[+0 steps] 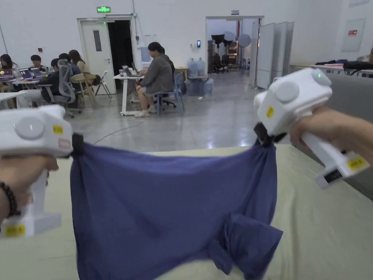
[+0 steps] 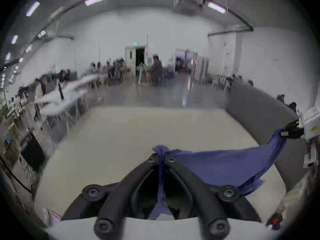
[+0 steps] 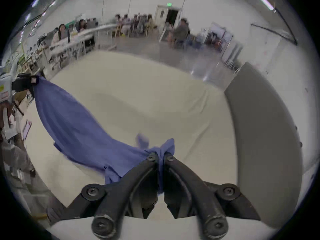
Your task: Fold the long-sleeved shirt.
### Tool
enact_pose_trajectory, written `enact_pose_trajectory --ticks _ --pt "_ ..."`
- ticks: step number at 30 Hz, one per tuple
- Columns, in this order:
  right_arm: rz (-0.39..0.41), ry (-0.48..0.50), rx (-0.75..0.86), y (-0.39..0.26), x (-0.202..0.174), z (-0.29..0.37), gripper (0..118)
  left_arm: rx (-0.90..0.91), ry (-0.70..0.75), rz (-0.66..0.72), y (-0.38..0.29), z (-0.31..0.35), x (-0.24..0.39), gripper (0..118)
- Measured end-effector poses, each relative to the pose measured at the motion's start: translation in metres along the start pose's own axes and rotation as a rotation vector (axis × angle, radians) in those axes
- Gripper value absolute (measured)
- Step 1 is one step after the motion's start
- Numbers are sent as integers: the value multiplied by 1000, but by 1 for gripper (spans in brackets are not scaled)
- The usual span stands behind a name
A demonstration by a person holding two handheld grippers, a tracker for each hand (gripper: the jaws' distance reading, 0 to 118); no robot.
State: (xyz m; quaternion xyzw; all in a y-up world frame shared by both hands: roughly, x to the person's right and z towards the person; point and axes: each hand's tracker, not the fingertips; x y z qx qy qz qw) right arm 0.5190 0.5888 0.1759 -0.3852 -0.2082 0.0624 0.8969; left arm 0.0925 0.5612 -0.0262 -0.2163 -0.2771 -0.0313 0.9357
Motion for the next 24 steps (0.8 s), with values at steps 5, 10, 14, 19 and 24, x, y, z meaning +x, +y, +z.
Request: enact_pose_trajectory --ticks 5,10,14,19,24 --pt "-147 -103 235 103 41 61 0 185 84 -54 124 24 15 0" --pt "-206 -172 356 147 57 102 0 259 119 -44 176 33 33 0" --pt "-169 -182 342 146 55 95 0 239 124 8 173 18 37 0" --pt "-207 -121 281 113 46 44 0 139 119 54 131 -19 34 0" --pt "-226 -74 135 51 24 -38 0 17 134 32 62 -60 30 0"
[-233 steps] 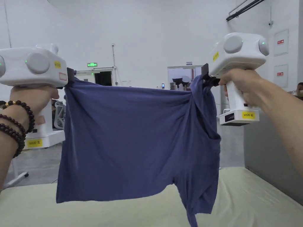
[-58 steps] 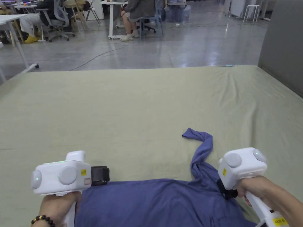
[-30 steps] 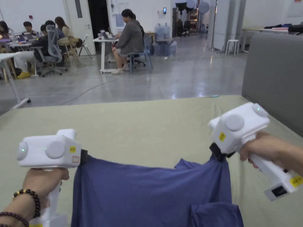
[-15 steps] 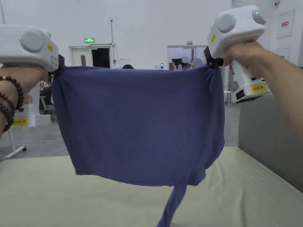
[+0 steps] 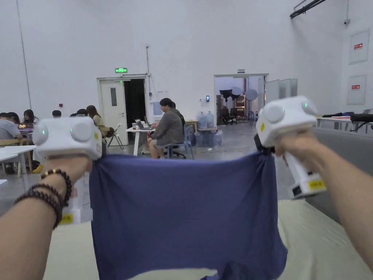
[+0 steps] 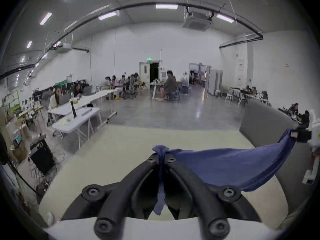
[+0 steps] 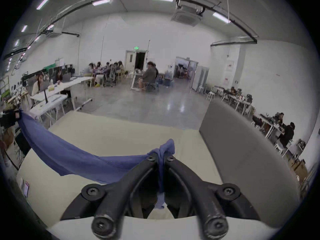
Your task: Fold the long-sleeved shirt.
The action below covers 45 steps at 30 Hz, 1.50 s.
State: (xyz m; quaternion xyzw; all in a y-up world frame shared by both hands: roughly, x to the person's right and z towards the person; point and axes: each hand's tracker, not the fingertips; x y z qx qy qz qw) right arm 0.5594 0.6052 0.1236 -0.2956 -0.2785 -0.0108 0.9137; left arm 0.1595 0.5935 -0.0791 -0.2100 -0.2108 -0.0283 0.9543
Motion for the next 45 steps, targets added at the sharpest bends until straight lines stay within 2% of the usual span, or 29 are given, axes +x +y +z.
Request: enact_pose_trajectory --ticks 5,10,16,18,24,26,30,31,36,39,45 --pt "-29 55 -118 -68 -9 -60 0 -113 -16 -6 -70 -28 -4 0" --pt "-41 82 -164 -107 -6 -73 0 -147 -44 42 -117 -31 -24 0" --pt "-19 167 -93 -162 6 -2 0 -89 -120 41 -160 28 -55 0" --pt "19 213 -92 -192 6 29 0 -106 -118 27 -183 58 -61 0" --pt "78 235 -136 -298 -5 100 0 -192 -191 4 -281 130 -76 0" --pt "95 243 -168 -338 -10 114 0 -260 -205 -26 -322 149 -78 0" --pt "115 245 -344 -428 -18 135 0 -421 -164 6 -409 173 -92 0" --pt "121 276 -388 -445 -19 136 0 -465 -163 9 -424 176 -95 0" --pt "142 309 -642 -539 -14 138 0 -657 -218 -17 -488 204 -109 0" --pt "128 327 -719 -564 -13 139 0 -716 -223 -58 -504 216 -108 0" --pt "122 313 -714 -570 -17 138 3 -705 -216 -36 -503 217 -109 0"
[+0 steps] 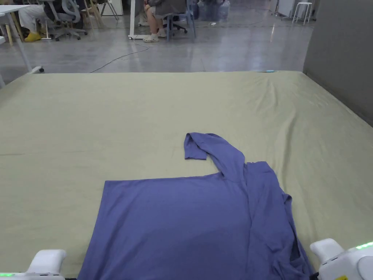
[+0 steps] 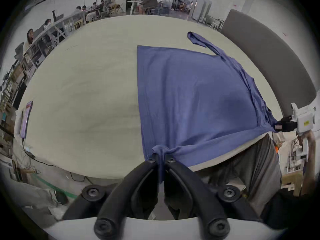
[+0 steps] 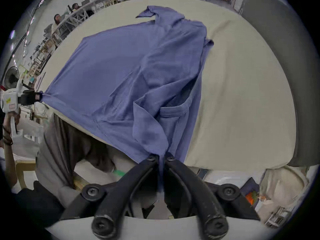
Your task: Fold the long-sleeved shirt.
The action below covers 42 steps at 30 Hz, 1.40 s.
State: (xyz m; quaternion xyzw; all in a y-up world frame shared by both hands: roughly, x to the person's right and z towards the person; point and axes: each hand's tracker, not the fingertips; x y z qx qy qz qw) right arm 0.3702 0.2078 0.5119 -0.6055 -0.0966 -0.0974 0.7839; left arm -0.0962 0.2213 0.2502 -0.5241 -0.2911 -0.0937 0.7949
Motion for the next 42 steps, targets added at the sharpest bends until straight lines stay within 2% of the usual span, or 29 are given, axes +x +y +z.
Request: enact_pose_trajectory --ticks 1,2,3,4,5,6,8,9,10,11,12,13,14,16,20,25,28,31,32,33,34,35,36,37,38,40,42 --pt "-6 -10 8 2 0 3 13 32 2 26 3 3 0 0" --pt "-14 -11 27 3 0 9 39 70 -11 47 2 8 2 8" --pt "-10 -11 39 3 0 15 86 84 -56 51 6 14 0 39" --pt "3 -20 65 0 -1 21 106 79 -84 42 10 17 -3 81" --pt "31 -29 115 1 -1 30 107 70 -91 37 13 20 -3 115" --pt "46 -37 156 1 -1 39 107 72 -81 37 13 24 3 116" --pt "49 -70 174 4 -3 52 107 120 -98 20 15 33 3 116" --pt "41 -81 178 8 -3 55 101 125 -93 24 19 35 5 113" --pt "31 -88 182 11 -3 59 72 136 -78 32 25 39 17 99" --pt "11 -98 203 14 -4 63 17 182 -67 26 28 41 20 62" --pt "12 -97 204 20 -4 63 0 224 -71 -19 32 42 25 2" --pt "36 -131 229 25 -4 63 0 232 -58 -44 36 39 29 0" --pt "6 -94 237 29 -5 62 0 234 -28 -40 49 34 28 0" --pt "3 -69 230 45 -5 60 0 237 -49 -76 65 28 31 0" --pt "25 -67 262 100 -5 57 0 267 -62 -101 100 14 45 0" --pt "24 -36 329 226 -1 39 0 293 -47 -71 136 -11 57 0" --pt "50 -5 311 313 0 11 0 278 -101 -25 144 -24 60 0" --pt "58 -22 358 397 -5 -28 1 251 -105 -28 150 -40 62 0" --pt "56 -46 384 424 -1 -44 7 242 -92 -33 151 -43 63 0" --pt "52 -53 382 450 -2 -58 17 235 -90 -34 153 -47 60 0" --pt "47 -48 381 468 -1 -69 32 231 -92 -28 156 -50 56 0" --pt "17 -43 380 489 1 -84 53 228 -94 -8 158 -50 54 0" --pt "-21 -12 384 503 4 -97 79 229 -101 2 161 -50 51 0" --pt "-39 -10 378 516 3 -108 89 231 -105 7 163 -49 50 0" --pt "-77 -9 380 526 3 -118 90 237 -99 11 164 -48 51 0" --pt "-78 3 358 542 6 -137 90 244 -93 5 168 -45 49 0" --pt "-84 -23 311 553 2 -155 90 256 -88 15 168 -43 49 0"
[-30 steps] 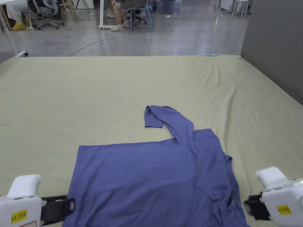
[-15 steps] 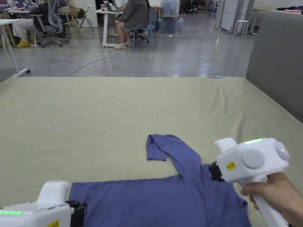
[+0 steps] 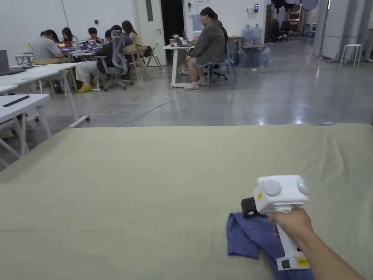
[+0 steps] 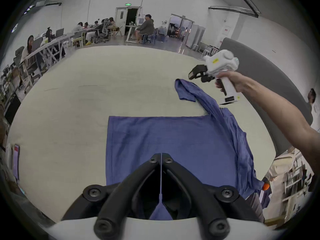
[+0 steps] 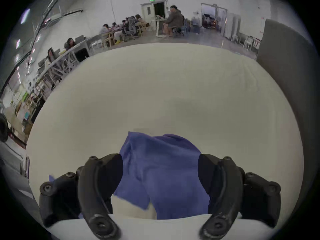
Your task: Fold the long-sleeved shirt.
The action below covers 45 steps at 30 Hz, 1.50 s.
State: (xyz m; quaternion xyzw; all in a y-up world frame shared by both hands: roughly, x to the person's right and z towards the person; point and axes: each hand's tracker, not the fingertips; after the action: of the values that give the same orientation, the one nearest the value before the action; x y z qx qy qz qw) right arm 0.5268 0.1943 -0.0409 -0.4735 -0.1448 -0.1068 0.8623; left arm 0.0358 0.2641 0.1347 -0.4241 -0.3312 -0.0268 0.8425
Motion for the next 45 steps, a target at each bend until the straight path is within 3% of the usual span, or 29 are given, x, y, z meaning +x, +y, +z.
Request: enact_pose_trajectory --ticks 3,4,5,6,7,8,9,13,18,23,29,32,35,38,41,43,44,45 --pt "37 -36 -49 -2 -3 -22 86 11 -4 9 1 1 -2 0" --pt "49 -43 -83 -6 -4 -29 64 11 -1 11 -1 1 -2 0" --pt "72 -53 -161 -14 -6 -39 26 6 -1 13 -2 1 -5 0" --pt "93 -73 -260 -24 -7 -48 0 -1 3 19 -3 2 -7 0" --pt "93 -71 -192 -31 -7 -46 0 -6 11 29 -4 2 -8 0" --pt "5 -18 -92 -32 -3 -37 0 -8 19 29 -6 4 -7 0" --pt "-46 -30 -128 -33 -1 -38 0 -11 20 28 -6 4 -7 0" --pt "-28 4 -50 -29 6 -6 0 1 34 31 -8 6 -9 0" --pt "52 75 122 -45 17 113 0 14 29 31 3 -7 -9 0" --pt "86 94 207 -116 30 227 0 25 14 -9 12 -22 3 0" --pt "63 25 130 -229 30 273 0 19 -16 8 1 -31 23 0" --pt "61 -34 45 -284 26 260 1 9 -122 104 -11 -24 29 0" --pt "57 -54 -100 -324 26 219 1 2 -131 83 -21 -18 40 0" --pt "25 -46 -179 -349 30 179 8 4 -123 73 -26 -5 47 0" --pt "7 -26 -56 -345 37 195 16 12 -147 79 -27 10 50 0" --pt "-77 -9 -80 -335 42 224 72 17 -136 55 -28 20 53 0" --pt "-89 -5 -44 -333 44 245 93 20 -130 47 -27 25 51 0" --pt "-110 0 46 -338 43 268 96 27 -125 42 -28 31 51 0"
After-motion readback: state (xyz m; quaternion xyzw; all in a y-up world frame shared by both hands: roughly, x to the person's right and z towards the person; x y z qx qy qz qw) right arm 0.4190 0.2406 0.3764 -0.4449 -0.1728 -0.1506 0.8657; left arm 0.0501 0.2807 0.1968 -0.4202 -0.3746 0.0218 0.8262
